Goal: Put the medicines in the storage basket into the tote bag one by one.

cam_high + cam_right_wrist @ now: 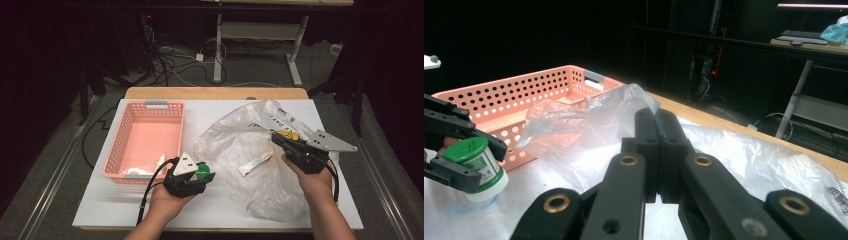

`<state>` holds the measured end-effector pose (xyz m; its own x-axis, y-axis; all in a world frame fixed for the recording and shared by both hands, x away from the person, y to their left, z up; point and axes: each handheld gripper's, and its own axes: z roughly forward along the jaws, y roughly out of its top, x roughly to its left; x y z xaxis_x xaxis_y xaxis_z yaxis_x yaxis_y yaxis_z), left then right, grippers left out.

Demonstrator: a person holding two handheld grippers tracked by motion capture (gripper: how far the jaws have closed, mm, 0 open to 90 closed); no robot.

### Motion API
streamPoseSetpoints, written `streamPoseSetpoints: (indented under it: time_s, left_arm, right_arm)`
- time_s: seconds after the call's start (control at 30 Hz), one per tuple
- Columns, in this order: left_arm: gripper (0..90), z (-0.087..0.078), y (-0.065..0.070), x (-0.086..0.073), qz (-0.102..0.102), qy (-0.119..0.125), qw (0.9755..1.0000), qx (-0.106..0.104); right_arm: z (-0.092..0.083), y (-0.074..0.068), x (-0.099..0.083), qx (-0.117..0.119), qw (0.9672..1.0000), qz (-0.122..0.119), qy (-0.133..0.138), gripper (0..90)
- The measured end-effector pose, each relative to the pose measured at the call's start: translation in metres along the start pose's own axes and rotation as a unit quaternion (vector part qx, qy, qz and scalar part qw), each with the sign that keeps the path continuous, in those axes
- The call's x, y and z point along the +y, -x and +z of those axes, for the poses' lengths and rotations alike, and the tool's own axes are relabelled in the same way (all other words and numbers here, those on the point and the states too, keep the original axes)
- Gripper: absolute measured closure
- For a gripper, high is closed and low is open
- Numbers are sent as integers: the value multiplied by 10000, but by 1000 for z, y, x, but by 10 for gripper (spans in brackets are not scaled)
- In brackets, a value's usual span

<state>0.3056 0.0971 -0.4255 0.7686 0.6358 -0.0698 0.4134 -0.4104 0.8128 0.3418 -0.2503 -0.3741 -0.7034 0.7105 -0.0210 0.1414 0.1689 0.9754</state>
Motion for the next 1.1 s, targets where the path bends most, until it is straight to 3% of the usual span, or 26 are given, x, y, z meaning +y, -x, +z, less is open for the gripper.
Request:
streamPoseSetpoints:
  time_s: [0.27,0.53,0.63,0.83,1.1]
  left_arm:
    - [499,40,18,23,214,-85,9997,-75]
    - [499,85,28,46,371,-68,9992,102]
    - [499,100,26,54,328,4,9992,213]
    - [499,125,18,68,163,64,9996,237]
    - [498,149,19,76,136,146,9990,412]
  right_arm:
    - [3,-3,-1,36,10000,-13,-49,900]
    - [4,-4,-1,71,10000,-38,-25,900]
    - [4,-5,-1,86,10000,-38,-22,900]
    - [4,-5,0,102,9999,-48,9,900]
    - [5,-3,-1,96,10000,-12,-4,900]
